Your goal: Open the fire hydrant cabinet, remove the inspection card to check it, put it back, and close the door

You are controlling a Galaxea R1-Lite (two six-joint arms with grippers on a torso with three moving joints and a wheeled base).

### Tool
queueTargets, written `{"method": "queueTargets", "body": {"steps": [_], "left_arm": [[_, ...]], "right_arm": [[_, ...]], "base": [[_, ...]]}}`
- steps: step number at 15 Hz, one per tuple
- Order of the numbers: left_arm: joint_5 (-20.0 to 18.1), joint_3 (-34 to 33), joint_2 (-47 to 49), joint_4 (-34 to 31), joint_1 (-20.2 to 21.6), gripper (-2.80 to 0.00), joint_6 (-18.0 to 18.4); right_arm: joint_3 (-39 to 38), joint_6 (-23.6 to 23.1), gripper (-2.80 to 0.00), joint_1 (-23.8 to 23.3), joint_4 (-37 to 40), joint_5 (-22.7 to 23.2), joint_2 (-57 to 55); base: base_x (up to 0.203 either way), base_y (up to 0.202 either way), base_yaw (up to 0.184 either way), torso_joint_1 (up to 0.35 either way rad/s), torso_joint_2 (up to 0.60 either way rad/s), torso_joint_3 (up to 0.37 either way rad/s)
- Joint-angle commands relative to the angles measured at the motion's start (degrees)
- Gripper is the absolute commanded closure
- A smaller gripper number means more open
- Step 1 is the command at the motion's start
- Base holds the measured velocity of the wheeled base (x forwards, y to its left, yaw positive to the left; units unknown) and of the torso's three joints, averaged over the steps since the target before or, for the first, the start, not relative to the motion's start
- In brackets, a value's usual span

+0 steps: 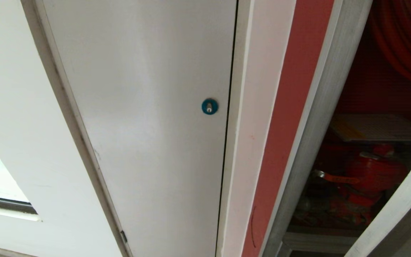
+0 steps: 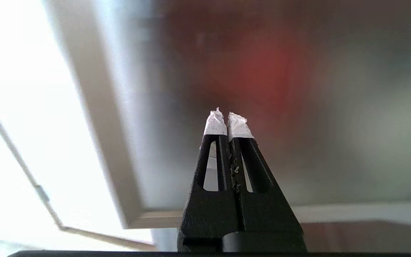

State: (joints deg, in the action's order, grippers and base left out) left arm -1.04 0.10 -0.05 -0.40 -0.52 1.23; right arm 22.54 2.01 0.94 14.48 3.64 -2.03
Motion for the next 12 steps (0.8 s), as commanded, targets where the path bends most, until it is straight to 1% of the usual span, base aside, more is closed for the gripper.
{"method": "queueTargets", "body": {"steps": [1,4,8,10,12], "left_arm": [[0.0,0.0,0.0,0.0,0.0,0.0,0.0],[0.0,0.0,0.0,0.0,0.0,0.0,0.0],[0.0,0.0,0.0,0.0,0.0,0.0,0.0],[0.0,0.0,0.0,0.0,0.0,0.0,0.0],[0.0,0.0,0.0,0.0,0.0,0.0,0.0]], "right_arm": [[6.3,0.0,0.0,0.0,3.4,2.6,-4.3],[16.5,0.0,0.0,0.7,6.2,11.4,-14.3],[26.0,0.0,0.0,1.1,8.7,26.5,-31.1],[31.4,0.0,0.0,1.1,9.1,31.5,-39.0],[35.0,-0.6,0.0,1.2,9.1,34.0,-44.9]], "base": [[0.0,0.0,0.0,0.0,0.0,0.0],[0.0,0.0,0.0,0.0,0.0,0.0],[0.0,0.0,0.0,0.0,0.0,0.0],[0.0,0.0,0.0,0.0,0.0,0.0],[0.0,0.0,0.0,0.0,0.0,0.0]]}}
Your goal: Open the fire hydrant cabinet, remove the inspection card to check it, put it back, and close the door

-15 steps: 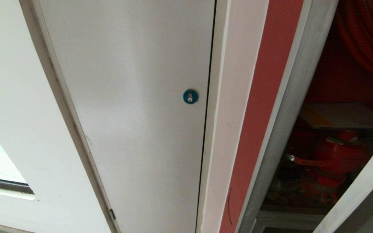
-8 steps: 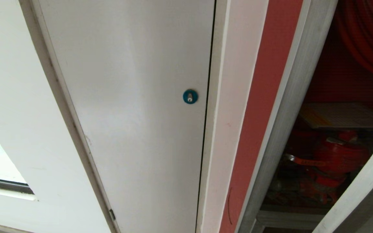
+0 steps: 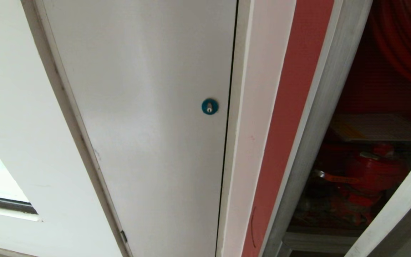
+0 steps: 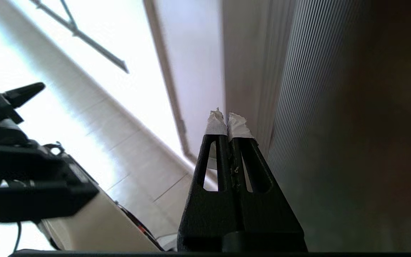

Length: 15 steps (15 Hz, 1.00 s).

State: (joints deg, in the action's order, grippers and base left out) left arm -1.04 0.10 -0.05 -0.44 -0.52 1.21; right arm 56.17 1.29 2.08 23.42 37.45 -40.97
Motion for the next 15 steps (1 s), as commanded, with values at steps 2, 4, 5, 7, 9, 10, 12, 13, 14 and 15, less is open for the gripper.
{"method": "queueTargets", "body": {"steps": [2,4,5,7,9,10,12,13,14,15], "left_arm": [[0.0,0.0,0.0,0.0,0.0,0.0,0.0],[0.0,0.0,0.0,0.0,0.0,0.0,0.0],[0.0,0.0,0.0,0.0,0.0,0.0,0.0],[0.0,0.0,0.0,0.0,0.0,0.0,0.0],[0.0,0.0,0.0,0.0,0.0,0.0,0.0],[0.0,0.0,0.0,0.1,0.0,0.0,0.0],[0.0,0.0,0.0,0.0,0.0,0.0,0.0],[0.0,0.0,0.0,0.0,0.0,0.0,0.0],[0.0,0.0,0.0,0.0,0.0,0.0,0.0],[0.0,0.0,0.0,0.0,-0.1,0.0,0.0]], "right_arm": [[4.3,-0.4,0.0,0.0,-0.1,1.4,-10.0],[6.3,-0.8,0.0,0.0,-1.2,1.5,-12.4],[6.5,-0.8,0.0,0.0,-3.0,1.3,-13.4],[6.7,-0.8,0.0,0.0,-5.6,1.1,-15.3],[7.0,-0.8,0.0,0.0,-7.3,1.0,-17.7],[7.1,-0.8,0.0,0.0,-8.5,0.5,-19.2],[7.1,-0.8,0.0,0.0,-12.3,-2.4,-22.1],[7.1,-0.7,0.0,0.0,-14.3,-3.8,-23.5],[7.1,-0.7,0.0,0.0,-15.7,-4.7,-24.5],[7.3,-0.7,0.0,0.0,-16.4,-5.2,-25.2]], "base": [[0.0,0.0,0.0,0.0,0.0,0.0],[0.0,0.0,0.0,0.0,0.0,0.0],[0.0,0.0,0.0,0.0,0.0,0.0],[0.0,0.0,0.0,0.0,0.0,0.0],[0.0,0.0,0.0,0.0,0.0,0.0],[0.0,0.0,0.0,0.0,0.0,0.0],[0.0,0.0,0.0,0.0,0.0,0.0],[0.0,0.0,0.0,0.0,0.0,0.0],[0.0,0.0,0.0,0.0,0.0,0.0],[0.0,0.0,0.0,0.0,0.0,0.0]]}}
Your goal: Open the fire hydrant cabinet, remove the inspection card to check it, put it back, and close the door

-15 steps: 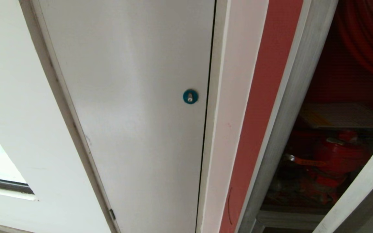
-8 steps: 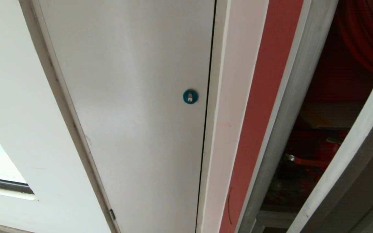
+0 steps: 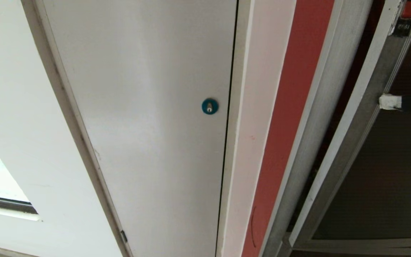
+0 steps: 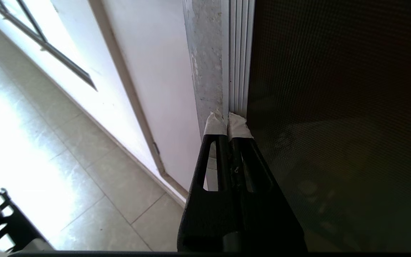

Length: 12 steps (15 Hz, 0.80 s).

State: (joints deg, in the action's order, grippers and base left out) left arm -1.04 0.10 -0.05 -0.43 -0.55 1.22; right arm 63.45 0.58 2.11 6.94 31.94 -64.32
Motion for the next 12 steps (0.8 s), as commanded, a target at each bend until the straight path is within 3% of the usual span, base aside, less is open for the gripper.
{"method": "queueTargets", "body": {"steps": [1,12], "left_arm": [[0.0,0.0,0.0,0.0,0.0,0.0,0.0],[0.0,0.0,0.0,0.0,0.0,0.0,0.0]], "right_arm": [[0.3,0.0,0.0,0.0,-0.2,-0.2,-2.5],[2.4,0.0,0.0,0.0,-3.1,-7.5,-10.9]], "base": [[0.0,0.0,0.0,0.0,0.0,0.0],[0.0,0.0,0.0,0.0,0.0,0.0]]}}
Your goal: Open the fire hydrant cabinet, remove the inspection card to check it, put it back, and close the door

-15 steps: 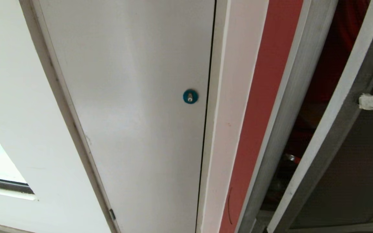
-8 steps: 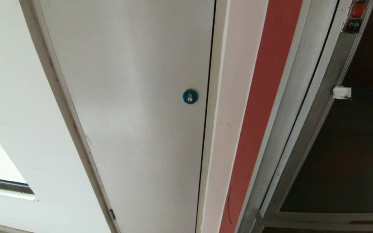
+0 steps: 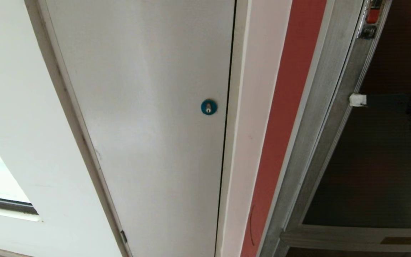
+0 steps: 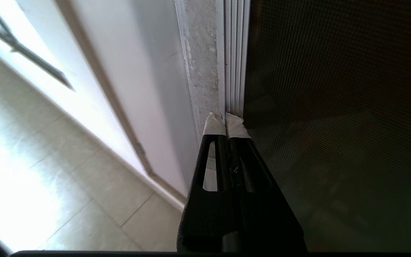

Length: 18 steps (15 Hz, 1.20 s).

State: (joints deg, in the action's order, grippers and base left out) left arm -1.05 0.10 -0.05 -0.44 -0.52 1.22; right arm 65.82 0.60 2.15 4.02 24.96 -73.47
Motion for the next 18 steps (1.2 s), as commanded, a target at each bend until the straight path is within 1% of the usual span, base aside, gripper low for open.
{"method": "queueTargets", "body": {"steps": [1,5,8,11,12,13,15,18], "left_arm": [[0.0,0.0,0.0,0.0,0.0,0.0,0.0],[0.0,0.0,0.0,0.0,0.0,0.0,0.0],[0.0,0.0,0.0,0.0,0.0,0.0,0.0],[0.0,0.0,0.0,0.0,0.0,0.0,0.0],[0.1,0.0,0.0,0.1,0.0,0.0,0.0],[0.0,0.0,0.0,0.0,0.0,0.0,0.0],[0.0,0.0,0.0,0.0,0.0,0.0,0.0],[0.0,0.0,0.0,0.0,-0.1,0.0,0.0]], "right_arm": [[0.0,0.0,0.0,0.0,-0.2,-0.7,-1.9],[0.0,0.0,0.0,0.0,-0.2,-1.1,-2.0],[0.0,0.1,0.0,0.1,0.1,-0.8,0.3],[-0.2,0.1,0.0,2.2,0.5,-0.5,5.4],[0.1,0.1,0.0,3.9,0.5,-0.6,7.1],[0.8,0.1,0.0,5.4,0.7,-0.7,8.7],[3.5,0.1,0.0,6.6,2.7,-0.6,11.4],[10.4,0.2,0.0,7.6,6.8,-0.5,12.0]], "base": [[0.0,0.0,0.0,0.0,0.0,0.0],[0.0,0.0,0.0,0.0,0.0,0.0],[0.0,0.0,0.0,0.0,0.0,0.0],[0.0,0.0,0.0,0.0,0.0,0.0],[0.0,0.0,0.0,0.0,0.0,0.0],[0.0,0.0,0.0,0.0,0.0,0.0],[0.0,0.0,0.0,0.0,0.0,0.0],[0.0,0.0,0.0,0.0,0.0,0.0]]}}
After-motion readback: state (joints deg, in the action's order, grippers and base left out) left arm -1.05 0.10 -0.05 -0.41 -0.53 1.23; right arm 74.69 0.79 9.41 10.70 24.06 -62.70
